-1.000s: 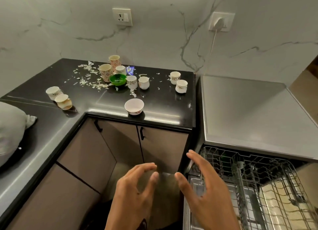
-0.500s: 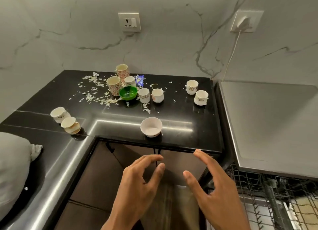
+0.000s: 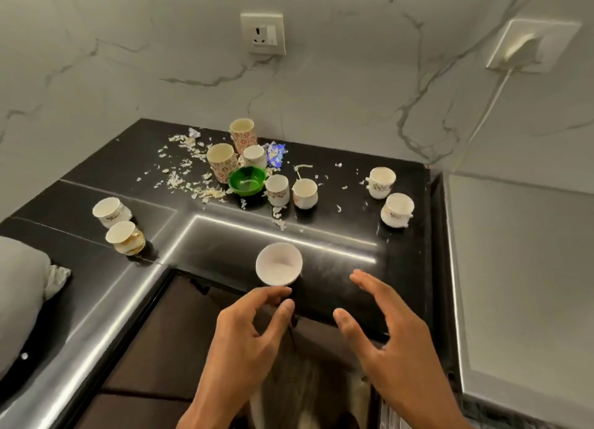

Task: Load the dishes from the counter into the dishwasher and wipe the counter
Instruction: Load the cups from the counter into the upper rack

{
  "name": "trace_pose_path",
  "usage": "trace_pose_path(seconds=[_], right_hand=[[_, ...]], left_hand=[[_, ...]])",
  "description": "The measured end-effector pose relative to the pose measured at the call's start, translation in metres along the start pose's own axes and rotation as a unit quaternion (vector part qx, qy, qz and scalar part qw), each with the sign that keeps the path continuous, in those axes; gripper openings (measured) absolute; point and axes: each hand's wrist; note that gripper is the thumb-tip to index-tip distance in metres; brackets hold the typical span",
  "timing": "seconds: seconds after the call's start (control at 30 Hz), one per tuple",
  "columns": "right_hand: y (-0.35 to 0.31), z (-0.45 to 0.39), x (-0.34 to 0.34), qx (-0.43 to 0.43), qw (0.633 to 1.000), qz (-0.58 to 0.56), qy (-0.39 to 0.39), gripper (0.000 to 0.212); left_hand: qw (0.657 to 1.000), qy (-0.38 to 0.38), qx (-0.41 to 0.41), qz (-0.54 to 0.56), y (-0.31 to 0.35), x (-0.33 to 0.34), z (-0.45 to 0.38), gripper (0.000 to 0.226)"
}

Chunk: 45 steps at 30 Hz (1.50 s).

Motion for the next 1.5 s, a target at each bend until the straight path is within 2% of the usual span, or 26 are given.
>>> trace_pose_path(seconds=[0.17,0.27,0.43,0.57,0.73,1.03,1.17,1.33,1.5], right_hand=[[0.016,-0.043,-0.022,-0.029,0.998,0.042,-0.033,0.055],[0.022,-0.054,-0.024,-0.019,0.999,0.022,-0.031,0.051],[0.023,-0.074,-0.001,0.002,0.998,-0.001,-0.057,0.046],[0.017,-0.094,0.027,0.002,0.997,0.019,-0.071,0.056],[-0.004,-0.129,0.053,0.019,0.999,0.039,-0.026,0.052],[-0.023,-0.178,0.102,0.069,0.996,0.043,0.045,0.046],[-0.018,-0.196,0.101,0.073,0.995,0.052,0.036,0.048],[-0.008,-0.218,0.076,0.044,0.995,0.053,0.073,0.040],[0.018,-0.233,0.059,0.048,0.995,0.075,0.047,0.045]], left_hand=[[0.999,0.017,-0.024,0.028,0.014,0.023,-0.027,0.021],[0.998,0.021,-0.047,0.042,0.010,0.027,-0.034,0.021],[0.995,0.038,-0.070,0.054,-0.010,0.021,-0.060,0.023],[0.996,0.023,-0.062,0.059,-0.030,0.012,-0.091,0.027],[0.995,-0.037,-0.062,0.068,-0.050,-0.002,-0.150,0.029],[0.991,-0.129,-0.006,0.032,-0.076,-0.016,-0.236,0.017],[0.992,-0.123,-0.014,0.036,-0.080,-0.011,-0.257,0.018],[0.992,-0.107,-0.033,0.049,-0.068,0.015,-0.263,0.018],[0.992,-0.107,-0.043,0.059,-0.061,0.042,-0.257,0.017]])
Point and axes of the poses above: each hand's wrist, its own z-axis away from the middle knuckle, its own x-axis out of the palm, y = z × x, and after that the axes turned 5 degrees about y, right-handed
